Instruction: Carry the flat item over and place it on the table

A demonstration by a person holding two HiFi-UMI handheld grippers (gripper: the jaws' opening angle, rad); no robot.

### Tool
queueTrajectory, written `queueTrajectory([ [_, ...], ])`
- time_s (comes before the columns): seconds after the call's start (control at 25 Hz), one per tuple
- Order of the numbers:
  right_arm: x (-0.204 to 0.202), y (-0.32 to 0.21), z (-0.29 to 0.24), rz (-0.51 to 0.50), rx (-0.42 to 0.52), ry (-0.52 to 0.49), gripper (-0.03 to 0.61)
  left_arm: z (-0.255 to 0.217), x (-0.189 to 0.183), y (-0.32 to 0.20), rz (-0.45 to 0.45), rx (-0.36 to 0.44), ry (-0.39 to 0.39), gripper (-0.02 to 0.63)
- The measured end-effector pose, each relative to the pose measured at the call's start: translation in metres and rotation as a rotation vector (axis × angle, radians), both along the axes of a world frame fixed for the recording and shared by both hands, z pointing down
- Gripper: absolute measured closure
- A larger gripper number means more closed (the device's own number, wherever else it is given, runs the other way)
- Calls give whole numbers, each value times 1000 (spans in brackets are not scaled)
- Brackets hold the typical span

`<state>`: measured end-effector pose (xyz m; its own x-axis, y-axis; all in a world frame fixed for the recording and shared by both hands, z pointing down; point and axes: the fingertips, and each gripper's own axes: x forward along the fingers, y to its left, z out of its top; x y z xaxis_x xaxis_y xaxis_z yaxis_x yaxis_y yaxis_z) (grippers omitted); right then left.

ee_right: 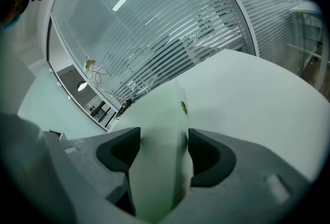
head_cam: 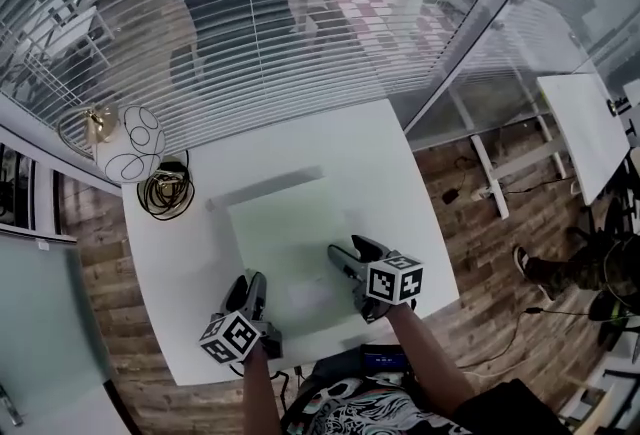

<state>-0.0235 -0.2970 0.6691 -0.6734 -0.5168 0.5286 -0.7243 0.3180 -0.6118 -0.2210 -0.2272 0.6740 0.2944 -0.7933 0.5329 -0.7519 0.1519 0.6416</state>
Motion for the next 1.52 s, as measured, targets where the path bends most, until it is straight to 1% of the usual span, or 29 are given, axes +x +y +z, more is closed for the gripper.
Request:
queueTrajectory([
  [0.08, 2, 0, 0, 8, 6, 14, 304, -3, -3, 1, -7, 16, -7, 415],
  [0.28, 9, -1, -10, 27, 34, 32, 304, -33, -11, -4, -43, 114, -49, 426],
  [0.36, 12, -1, -15, 29, 64, 51, 304, -38, -10, -4, -33, 126, -65, 426],
  [0.52, 13, -2, -30, 17, 181, 123, 305, -47, -10, -3, -28, 154, -81, 426],
  [0.6, 13, -1, -35, 16, 218, 145, 305, -52, -9, -3, -22, 170, -100, 431],
  [0.8, 16, 7, -44, 20, 254, 179, 322, -68, -2, -1, 27, 194, -148, 443],
  [0.92, 18, 12, -54, 27, 285, 186, 333, -81, 0, 1, 44, 219, -190, 467],
  [1.0, 19, 14, -62, 42, 312, 187, 361, -90, -1, 2, 41, 237, -210, 486],
  [1.08, 21, 16, -70, 61, 333, 183, 401, -99, -3, 4, 45, 254, -246, 488],
  [1.2, 24, 21, -81, 81, 368, 192, 470, -112, -6, 8, 40, 281, -297, 519],
  [1.36, 25, 32, -98, 82, 428, 234, 562, -122, -8, 16, 26, 283, -318, 569],
  [1.4, 24, 34, -101, 77, 444, 246, 572, -123, -8, 18, 27, 281, -321, 576],
  [1.52, 21, 41, -110, 60, 488, 273, 572, -129, -5, 22, 31, 288, -330, 588],
])
